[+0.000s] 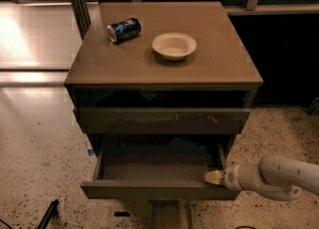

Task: Open middle drawer

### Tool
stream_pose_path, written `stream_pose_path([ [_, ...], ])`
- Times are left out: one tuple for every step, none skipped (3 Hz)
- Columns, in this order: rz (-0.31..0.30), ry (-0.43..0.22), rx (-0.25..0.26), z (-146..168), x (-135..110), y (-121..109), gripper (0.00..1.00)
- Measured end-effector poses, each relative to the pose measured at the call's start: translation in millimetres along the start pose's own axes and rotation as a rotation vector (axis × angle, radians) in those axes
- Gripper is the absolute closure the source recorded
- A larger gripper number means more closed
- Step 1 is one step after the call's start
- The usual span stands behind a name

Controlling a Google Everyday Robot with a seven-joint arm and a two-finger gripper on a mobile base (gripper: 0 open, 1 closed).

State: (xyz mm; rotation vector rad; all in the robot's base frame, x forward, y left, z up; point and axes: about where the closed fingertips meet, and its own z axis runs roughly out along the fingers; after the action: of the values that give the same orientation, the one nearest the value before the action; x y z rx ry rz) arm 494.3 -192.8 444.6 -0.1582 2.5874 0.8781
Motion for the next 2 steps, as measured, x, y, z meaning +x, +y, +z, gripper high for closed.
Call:
stream_pose_path([
  [0.011, 0.006, -0.011, -0.7, 5.9, 1.0, 1.00],
  [-0.029, -0.014, -0.038, -4.0, -4.0, 11.4, 1.00],
])
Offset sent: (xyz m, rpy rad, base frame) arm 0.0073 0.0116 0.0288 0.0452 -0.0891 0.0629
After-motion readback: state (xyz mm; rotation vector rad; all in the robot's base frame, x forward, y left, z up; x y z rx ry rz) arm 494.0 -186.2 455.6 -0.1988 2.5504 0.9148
